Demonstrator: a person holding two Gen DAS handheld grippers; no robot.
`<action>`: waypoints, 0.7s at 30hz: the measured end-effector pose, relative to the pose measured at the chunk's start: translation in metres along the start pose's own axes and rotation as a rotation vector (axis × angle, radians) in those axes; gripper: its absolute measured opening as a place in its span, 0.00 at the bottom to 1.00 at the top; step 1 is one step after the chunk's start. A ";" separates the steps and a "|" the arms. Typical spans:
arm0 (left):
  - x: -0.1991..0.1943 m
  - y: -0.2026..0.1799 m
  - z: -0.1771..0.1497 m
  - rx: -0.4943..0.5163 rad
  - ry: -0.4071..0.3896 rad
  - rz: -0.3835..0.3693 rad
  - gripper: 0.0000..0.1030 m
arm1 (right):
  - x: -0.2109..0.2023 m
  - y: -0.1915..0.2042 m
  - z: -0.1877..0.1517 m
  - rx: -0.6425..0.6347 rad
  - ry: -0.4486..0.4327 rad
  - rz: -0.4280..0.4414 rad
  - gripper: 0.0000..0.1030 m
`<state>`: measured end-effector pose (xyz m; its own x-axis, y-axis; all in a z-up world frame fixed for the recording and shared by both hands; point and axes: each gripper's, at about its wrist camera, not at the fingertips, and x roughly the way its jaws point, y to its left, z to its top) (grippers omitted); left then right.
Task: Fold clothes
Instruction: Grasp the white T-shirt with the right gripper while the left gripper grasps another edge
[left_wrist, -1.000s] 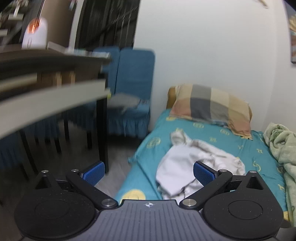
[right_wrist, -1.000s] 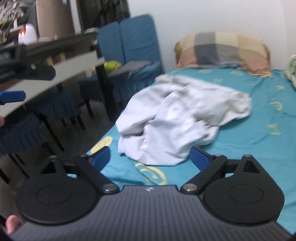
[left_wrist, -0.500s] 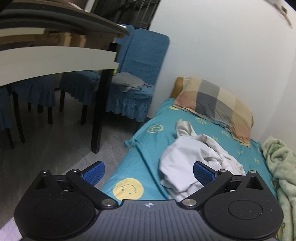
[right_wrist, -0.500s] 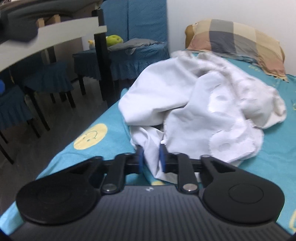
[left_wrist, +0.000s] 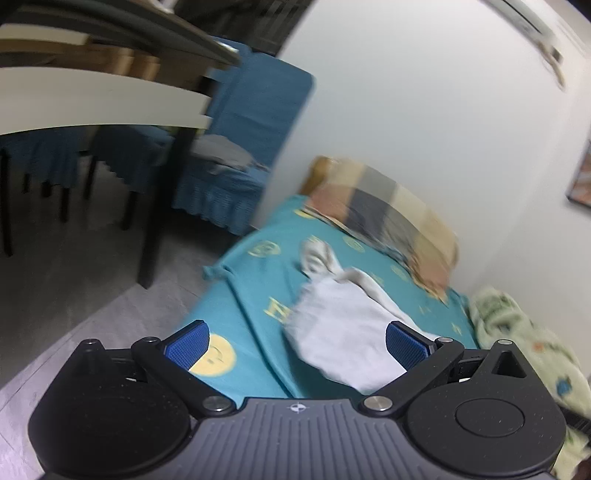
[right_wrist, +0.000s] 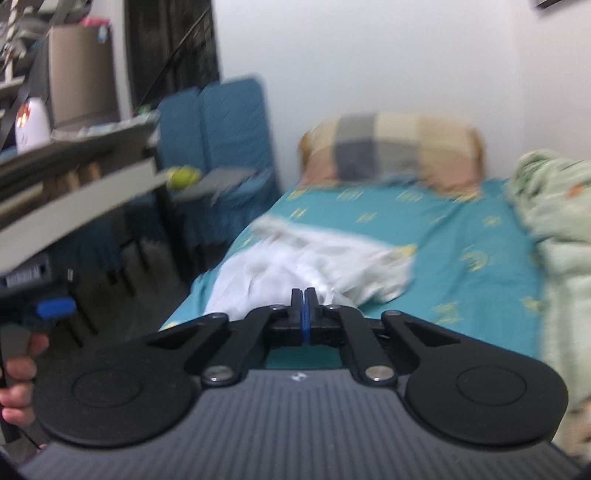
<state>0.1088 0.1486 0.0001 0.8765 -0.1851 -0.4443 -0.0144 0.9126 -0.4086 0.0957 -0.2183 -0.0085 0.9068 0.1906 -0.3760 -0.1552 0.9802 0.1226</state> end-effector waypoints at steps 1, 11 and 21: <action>-0.001 -0.007 -0.004 0.023 0.010 -0.015 1.00 | -0.014 -0.012 0.004 0.002 -0.024 -0.018 0.03; 0.001 -0.095 -0.070 0.431 0.108 0.028 0.99 | -0.017 -0.072 -0.042 0.179 0.127 0.010 0.05; 0.024 -0.087 -0.070 0.382 0.150 0.097 0.99 | 0.060 0.001 -0.073 0.015 0.316 0.135 0.42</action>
<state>0.0975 0.0395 -0.0312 0.7999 -0.1172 -0.5886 0.1108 0.9927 -0.0471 0.1216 -0.2021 -0.0981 0.7118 0.3278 -0.6212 -0.2578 0.9446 0.2030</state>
